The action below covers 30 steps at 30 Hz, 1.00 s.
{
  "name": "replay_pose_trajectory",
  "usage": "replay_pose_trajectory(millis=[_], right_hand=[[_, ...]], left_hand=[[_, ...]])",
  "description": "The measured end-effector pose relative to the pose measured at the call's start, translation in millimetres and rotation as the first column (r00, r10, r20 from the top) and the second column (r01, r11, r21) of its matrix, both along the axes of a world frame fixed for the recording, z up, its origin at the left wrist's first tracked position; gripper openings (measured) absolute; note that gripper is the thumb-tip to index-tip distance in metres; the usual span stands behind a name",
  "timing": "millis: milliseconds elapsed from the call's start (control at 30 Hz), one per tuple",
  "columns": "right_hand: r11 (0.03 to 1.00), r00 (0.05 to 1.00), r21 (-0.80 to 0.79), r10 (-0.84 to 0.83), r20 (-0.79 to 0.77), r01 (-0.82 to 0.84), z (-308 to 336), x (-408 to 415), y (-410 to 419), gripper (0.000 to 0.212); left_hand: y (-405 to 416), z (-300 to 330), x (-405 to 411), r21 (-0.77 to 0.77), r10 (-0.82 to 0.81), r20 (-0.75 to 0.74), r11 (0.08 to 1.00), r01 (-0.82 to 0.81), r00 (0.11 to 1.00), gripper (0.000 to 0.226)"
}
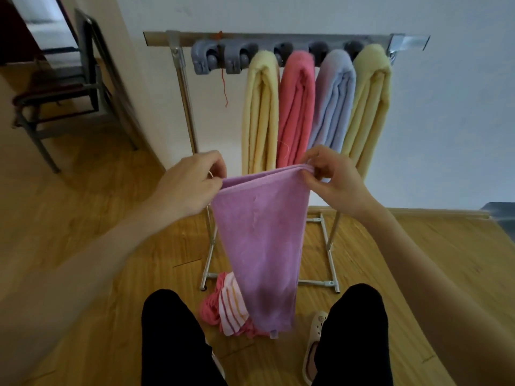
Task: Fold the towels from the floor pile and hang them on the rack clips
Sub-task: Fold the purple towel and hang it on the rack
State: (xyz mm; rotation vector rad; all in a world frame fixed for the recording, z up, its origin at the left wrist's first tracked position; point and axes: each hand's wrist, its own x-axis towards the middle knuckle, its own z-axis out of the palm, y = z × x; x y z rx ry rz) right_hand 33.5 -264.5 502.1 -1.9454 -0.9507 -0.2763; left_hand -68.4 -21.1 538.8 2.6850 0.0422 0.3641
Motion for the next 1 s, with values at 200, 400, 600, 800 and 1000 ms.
replay_pose_trajectory(millis=[200, 400, 600, 800, 1000], right_hand=[[0.997, 0.999, -0.067, -0.037, -0.004, 0.036, -24, -2, 2, 0.013], [0.992, 0.999, -0.115, -0.047, -0.011, 0.046, -31, -2, 5, 0.014], [0.987, 0.999, -0.156, -0.033, -0.006, 0.032, -29, -2, 10, 0.017], [0.983, 0.999, -0.178, -0.033, 0.014, 0.035, -28, -4, 17, 0.018], [0.996, 0.999, -0.087, -0.039, -0.027, 0.037, -27, -2, 17, 0.014]], left_hand=[[-18, -18, -7, -0.347, -0.419, -0.266, 0.882, 0.320, 0.868, 0.037], [-22, -18, -3, -0.158, -0.535, -0.426, 0.838, 0.523, 0.730, 0.051], [-25, -9, 3, -0.126, -0.567, -0.564, 0.778, 0.616, 0.600, 0.051], [-31, -6, 4, 0.068, -0.633, -0.439, 0.684, 0.726, 0.638, 0.043], [-31, -11, 3, 0.482, -0.699, -0.094, 0.590, 0.647, 0.708, 0.011]])
